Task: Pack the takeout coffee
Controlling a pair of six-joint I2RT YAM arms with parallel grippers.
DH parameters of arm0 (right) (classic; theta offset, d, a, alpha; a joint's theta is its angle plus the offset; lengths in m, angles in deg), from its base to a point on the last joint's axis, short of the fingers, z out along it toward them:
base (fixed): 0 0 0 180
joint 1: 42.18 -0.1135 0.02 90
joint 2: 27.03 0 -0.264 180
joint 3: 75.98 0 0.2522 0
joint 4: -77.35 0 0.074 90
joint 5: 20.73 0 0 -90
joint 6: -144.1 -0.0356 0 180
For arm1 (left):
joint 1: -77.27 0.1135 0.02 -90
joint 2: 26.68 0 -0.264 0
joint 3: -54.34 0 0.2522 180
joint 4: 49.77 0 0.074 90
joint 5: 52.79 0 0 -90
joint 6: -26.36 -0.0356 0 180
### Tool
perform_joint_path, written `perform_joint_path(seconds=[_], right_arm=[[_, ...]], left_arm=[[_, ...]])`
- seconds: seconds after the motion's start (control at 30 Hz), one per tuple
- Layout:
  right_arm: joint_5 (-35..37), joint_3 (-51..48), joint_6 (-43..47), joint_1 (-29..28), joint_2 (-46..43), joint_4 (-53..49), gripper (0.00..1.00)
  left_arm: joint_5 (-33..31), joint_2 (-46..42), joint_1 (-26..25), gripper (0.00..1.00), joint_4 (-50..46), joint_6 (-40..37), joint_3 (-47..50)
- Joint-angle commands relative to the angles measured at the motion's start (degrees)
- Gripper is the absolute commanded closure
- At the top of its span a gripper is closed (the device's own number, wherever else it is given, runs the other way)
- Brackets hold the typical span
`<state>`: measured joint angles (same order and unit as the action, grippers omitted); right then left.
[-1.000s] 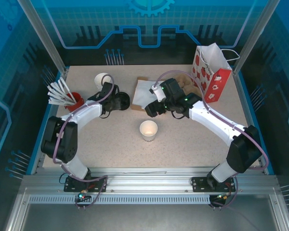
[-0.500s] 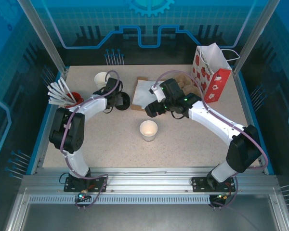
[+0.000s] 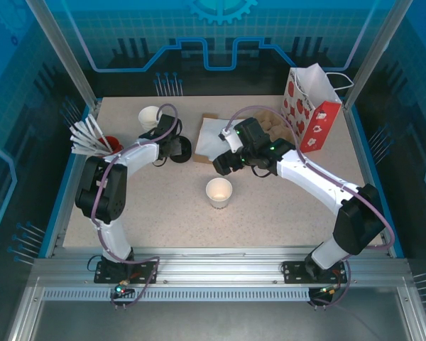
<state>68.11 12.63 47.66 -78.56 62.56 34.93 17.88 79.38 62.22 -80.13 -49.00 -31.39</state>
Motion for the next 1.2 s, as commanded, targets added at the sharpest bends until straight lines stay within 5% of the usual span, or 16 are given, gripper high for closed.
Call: perform_joint_path(seconds=[0.0, 1.17], right_arm=[[-0.9, -0.4, -0.2, -0.8, 0.7, -0.2, 0.16], [-1.0, 0.3, -0.3, -1.1, -2.0, -1.2, 0.17]], left_arm=[[-1.3, 1.2, 0.0, 0.75, -0.4, -0.9, -1.8], [2.6, -11.2, -0.8, 0.84, -3.0, 0.8, 0.9]])
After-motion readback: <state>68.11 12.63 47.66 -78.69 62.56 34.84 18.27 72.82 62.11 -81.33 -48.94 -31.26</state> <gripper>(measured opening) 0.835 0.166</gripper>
